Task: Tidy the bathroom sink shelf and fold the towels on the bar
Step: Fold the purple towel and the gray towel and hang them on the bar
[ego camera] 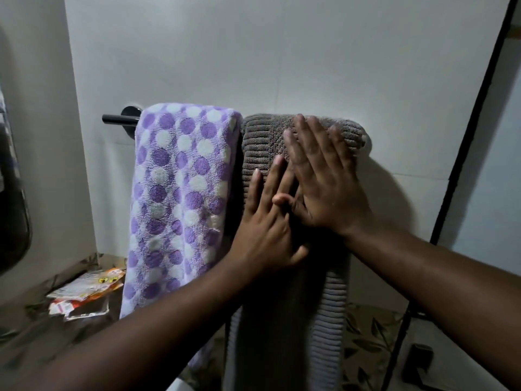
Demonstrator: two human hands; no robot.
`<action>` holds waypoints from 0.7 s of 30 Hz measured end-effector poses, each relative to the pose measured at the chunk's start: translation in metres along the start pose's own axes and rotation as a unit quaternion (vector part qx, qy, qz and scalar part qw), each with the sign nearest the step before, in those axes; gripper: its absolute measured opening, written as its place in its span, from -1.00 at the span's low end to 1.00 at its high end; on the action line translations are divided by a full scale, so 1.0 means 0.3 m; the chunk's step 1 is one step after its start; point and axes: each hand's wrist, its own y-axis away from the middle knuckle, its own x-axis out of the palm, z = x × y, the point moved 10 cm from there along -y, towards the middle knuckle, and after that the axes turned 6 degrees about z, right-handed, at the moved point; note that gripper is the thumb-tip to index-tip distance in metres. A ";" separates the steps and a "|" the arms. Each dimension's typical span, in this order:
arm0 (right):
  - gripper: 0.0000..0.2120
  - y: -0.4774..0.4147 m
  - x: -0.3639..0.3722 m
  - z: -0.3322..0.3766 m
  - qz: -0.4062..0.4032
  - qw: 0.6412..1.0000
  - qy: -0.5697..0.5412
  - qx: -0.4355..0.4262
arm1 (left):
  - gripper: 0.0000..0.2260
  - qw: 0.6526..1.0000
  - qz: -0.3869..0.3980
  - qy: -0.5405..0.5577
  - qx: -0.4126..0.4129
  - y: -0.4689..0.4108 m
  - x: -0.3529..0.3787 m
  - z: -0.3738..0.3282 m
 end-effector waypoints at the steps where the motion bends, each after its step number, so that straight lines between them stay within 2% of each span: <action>1: -0.16 0.017 0.005 0.024 -0.003 1.000 -0.002 -0.010 | -0.21 1.000 -0.008 0.004 0.005 0.022 0.007 -0.012; 5: -0.17 0.086 0.017 0.118 -0.021 0.998 -0.040 -0.050 | -0.26 1.000 -0.010 -0.002 0.017 0.105 0.033 -0.046; 11: -0.20 0.207 0.032 0.221 -0.010 0.990 -0.109 -0.090 | -0.26 1.000 0.018 -0.013 -0.010 0.238 0.057 -0.088; 17: -0.25 0.323 0.044 0.277 -0.010 0.975 -0.182 -0.128 | -0.33 0.988 0.121 -0.076 -0.056 0.367 0.059 -0.114; 21: -0.27 0.382 0.058 0.299 -0.005 0.966 -0.218 -0.136 | -0.36 0.981 0.133 -0.097 -0.101 0.444 0.012 -0.116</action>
